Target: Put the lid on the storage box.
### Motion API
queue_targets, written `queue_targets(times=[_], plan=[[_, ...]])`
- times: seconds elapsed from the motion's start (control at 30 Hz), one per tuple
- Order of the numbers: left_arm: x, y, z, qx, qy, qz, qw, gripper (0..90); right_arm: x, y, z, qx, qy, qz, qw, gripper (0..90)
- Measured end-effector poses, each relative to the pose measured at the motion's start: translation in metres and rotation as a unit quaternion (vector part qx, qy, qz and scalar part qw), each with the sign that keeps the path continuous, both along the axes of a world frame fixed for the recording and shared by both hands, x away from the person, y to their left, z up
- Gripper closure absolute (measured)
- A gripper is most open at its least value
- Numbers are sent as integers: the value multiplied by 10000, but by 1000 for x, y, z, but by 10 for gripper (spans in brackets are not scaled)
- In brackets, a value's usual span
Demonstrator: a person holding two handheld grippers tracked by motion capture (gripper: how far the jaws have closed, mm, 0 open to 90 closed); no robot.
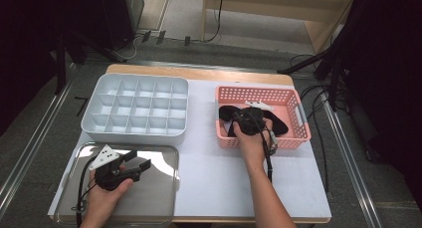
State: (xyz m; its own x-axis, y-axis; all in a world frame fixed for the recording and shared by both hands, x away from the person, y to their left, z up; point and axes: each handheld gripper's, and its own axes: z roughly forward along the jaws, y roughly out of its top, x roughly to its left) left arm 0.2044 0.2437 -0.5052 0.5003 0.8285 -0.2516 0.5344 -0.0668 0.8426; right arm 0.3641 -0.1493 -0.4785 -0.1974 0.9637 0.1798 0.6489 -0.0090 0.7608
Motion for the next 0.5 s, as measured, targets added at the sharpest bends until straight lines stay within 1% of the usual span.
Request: queue_targets(times=[0.03,0.07,0.13,0.2,0.27,0.3,0.33,0.37,0.4,0.43,0.47,0.5], plan=[[0,0,0,-6,9,-5,10000,320,-1,-2,0,-32,-40,-11,10000,867],[0,0,0,-2,8,-10,10000,320,-2,-5,0,-17,-70,-58,10000,900],[0,0,0,4,-4,-8,10000,321,-4,-9,1,27,-196,-113,9997,900],[0,0,0,-24,-18,-3,10000,321,-7,-13,2,126,-337,-110,9993,900],[0,1,0,-39,-13,-9,10000,323,-10,-19,3,245,-493,-197,9983,900],[0,1,0,-33,-10,-10,10000,323,-11,-21,4,314,-477,-244,9981,900],[0,1,0,-15,-2,-19,10000,323,-11,-23,4,365,-494,-235,9978,900],[0,0,0,-1,1,-15,10000,323,-11,-24,5,424,-454,-192,9979,900],[0,0,0,1,3,-16,10000,323,-10,-25,4,464,-460,-94,9978,891],[0,0,0,2,7,-21,10000,324,-10,-24,5,473,-396,-58,9981,858],[0,0,0,2,6,-23,10000,323,-9,-22,4,445,-399,82,9982,828],[0,0,0,2,5,-21,10000,323,-9,-20,5,437,-385,136,9982,811]])
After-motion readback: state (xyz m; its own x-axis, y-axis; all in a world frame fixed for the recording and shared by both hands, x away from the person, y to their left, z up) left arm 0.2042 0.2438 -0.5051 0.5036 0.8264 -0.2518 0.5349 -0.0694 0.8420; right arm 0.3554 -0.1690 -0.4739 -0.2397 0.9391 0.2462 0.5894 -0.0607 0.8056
